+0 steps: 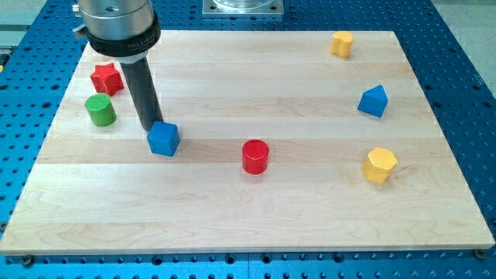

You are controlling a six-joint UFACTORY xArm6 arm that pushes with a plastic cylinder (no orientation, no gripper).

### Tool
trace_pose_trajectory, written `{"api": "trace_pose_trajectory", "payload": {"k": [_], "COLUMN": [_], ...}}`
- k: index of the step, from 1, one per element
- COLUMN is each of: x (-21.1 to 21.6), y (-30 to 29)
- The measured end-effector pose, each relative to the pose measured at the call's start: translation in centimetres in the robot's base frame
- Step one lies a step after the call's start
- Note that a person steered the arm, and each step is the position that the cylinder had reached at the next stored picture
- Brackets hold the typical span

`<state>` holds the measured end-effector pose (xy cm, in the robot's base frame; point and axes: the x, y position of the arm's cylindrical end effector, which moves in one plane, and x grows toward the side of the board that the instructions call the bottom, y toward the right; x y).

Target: Slide the red circle below the green circle

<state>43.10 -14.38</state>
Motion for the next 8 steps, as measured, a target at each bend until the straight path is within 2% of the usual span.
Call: {"api": "trace_pose_trajectory", "payload": {"k": [1,2,3,4,5,6,7,8], "x": [0.0,0.0,1.9,7.0,9.0,8.8,5.7,7.4], "y": [2.9,11.5,21.5,21.2,11.5,10.4,12.2,4.8]}}
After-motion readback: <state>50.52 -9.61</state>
